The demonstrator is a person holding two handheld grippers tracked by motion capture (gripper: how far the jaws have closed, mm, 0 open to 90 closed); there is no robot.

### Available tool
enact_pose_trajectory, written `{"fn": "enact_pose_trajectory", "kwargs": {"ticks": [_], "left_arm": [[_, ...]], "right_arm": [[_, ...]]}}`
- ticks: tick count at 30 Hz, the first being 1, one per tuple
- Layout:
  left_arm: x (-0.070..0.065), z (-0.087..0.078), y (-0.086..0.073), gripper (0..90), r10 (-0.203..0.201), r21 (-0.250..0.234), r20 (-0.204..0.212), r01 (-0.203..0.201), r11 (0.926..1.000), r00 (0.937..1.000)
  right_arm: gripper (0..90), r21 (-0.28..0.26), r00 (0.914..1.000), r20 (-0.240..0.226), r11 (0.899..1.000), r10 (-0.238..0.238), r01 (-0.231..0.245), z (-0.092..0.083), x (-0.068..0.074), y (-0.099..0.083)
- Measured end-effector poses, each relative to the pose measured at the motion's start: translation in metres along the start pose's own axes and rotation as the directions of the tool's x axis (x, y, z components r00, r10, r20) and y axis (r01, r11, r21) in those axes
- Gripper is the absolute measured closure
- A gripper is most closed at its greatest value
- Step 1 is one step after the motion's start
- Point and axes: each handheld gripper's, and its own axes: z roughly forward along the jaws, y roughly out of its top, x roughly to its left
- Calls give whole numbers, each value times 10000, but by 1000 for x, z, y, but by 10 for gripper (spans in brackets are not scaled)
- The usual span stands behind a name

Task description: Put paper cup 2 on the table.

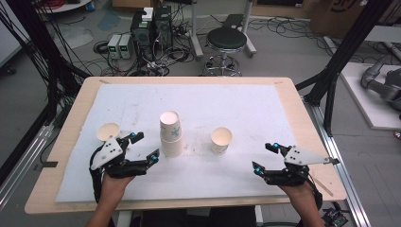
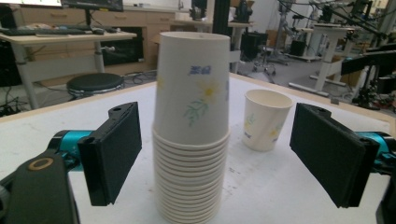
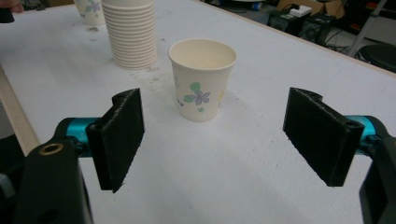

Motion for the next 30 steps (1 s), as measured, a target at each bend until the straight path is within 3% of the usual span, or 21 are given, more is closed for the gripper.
{"fn": "enact_pose_trajectory", "kwargs": {"ticks": [8, 30], "left_arm": [[10, -7, -4, 160, -168, 2, -234, 168, 9999, 9996], [11, -9, -7, 162, -81, 138, -476, 88, 9999, 9988]], "right_arm": [[208, 4, 9999, 51, 9999, 149, -149, 2, -1, 1], [208, 34, 9998, -96, 9999, 155, -155, 5, -1, 2]]}}
